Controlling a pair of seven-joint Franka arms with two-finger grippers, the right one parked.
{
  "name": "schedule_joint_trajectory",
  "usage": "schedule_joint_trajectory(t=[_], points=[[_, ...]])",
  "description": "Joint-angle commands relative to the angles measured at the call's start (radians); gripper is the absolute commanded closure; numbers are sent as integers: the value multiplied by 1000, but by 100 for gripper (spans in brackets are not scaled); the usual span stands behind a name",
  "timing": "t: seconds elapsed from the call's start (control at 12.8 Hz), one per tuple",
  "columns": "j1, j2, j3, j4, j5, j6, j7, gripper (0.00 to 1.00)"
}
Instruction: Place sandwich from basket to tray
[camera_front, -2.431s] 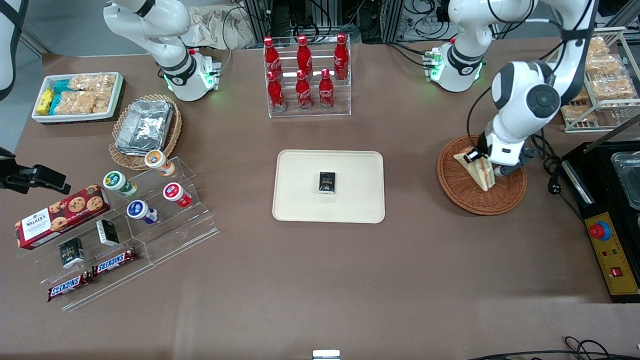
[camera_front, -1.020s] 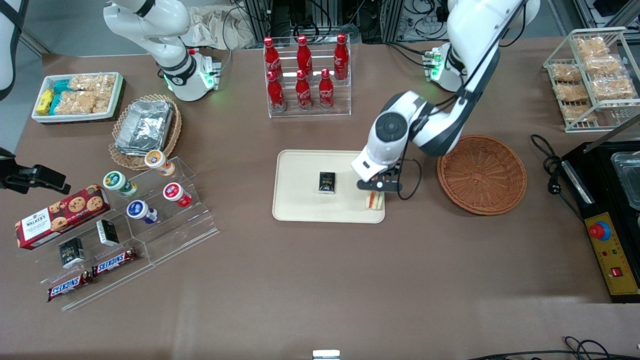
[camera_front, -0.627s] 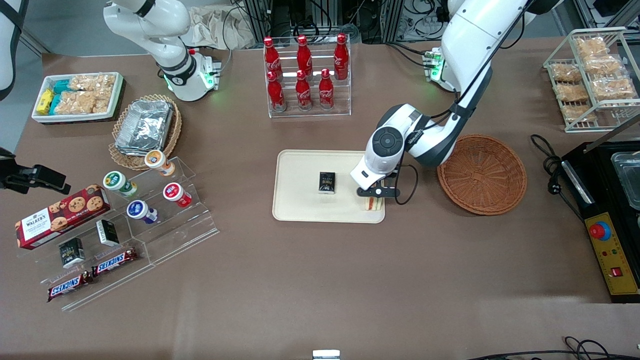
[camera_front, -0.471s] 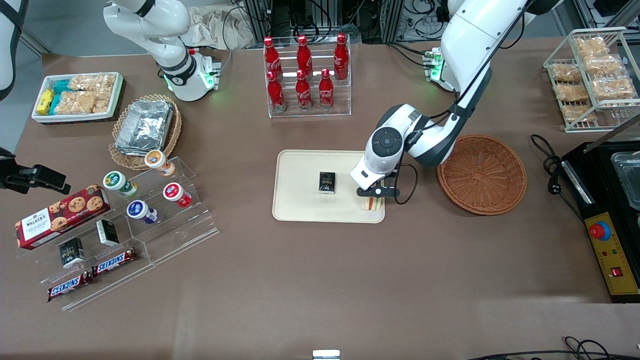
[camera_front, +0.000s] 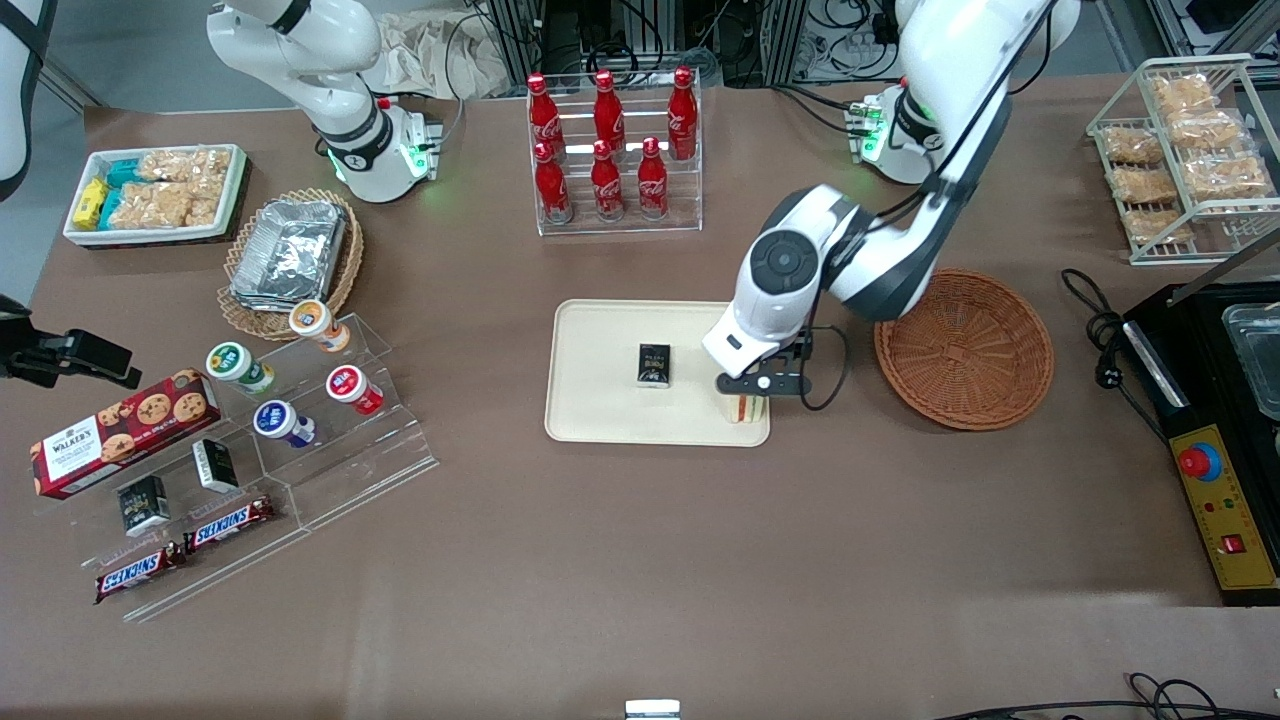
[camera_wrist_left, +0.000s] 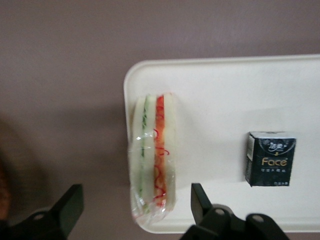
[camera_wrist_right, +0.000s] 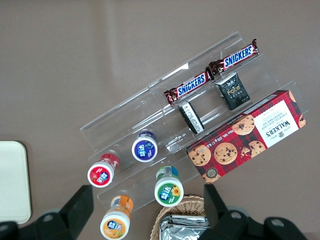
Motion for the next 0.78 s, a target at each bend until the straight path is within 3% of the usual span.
schedule_joint_trajectory(t=[0.0,0.24,0.47,0.71], points=[[76,-37,9,163,-12,-208,137,0],[166,-59,7,200,-26,-249,254,0],[258,-115,9,200,-92,-292,385,0],[355,-140,9,310,-90,-421,414,0]])
